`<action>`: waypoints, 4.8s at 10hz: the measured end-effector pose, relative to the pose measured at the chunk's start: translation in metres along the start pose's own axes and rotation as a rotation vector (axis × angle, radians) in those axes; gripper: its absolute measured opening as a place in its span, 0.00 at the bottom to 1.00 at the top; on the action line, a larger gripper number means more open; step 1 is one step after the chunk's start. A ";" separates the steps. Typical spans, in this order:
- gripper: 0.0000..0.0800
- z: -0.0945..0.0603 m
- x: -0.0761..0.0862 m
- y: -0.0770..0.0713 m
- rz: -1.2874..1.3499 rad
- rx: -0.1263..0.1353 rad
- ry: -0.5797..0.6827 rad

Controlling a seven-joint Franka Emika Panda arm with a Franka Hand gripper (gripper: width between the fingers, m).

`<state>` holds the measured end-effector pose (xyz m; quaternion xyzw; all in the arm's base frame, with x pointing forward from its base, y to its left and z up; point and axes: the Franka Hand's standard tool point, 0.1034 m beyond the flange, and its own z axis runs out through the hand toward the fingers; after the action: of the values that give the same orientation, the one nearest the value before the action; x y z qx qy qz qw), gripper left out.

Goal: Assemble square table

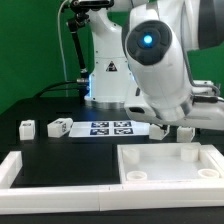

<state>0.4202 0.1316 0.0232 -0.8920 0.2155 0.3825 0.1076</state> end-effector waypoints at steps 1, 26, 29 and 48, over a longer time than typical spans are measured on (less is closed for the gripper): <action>0.81 -0.001 0.002 0.000 -0.002 0.001 0.004; 0.36 0.034 -0.006 -0.013 0.021 -0.012 -0.045; 0.36 0.008 -0.009 -0.007 -0.005 -0.031 -0.035; 0.36 -0.178 0.022 -0.031 -0.232 0.136 1.128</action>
Offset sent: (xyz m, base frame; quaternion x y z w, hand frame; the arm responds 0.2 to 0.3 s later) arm 0.0000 0.0000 0.0000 0.0000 0.0000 0.0000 1.0000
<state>0.5612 0.0886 0.1301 -0.9668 0.1645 -0.1808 0.0744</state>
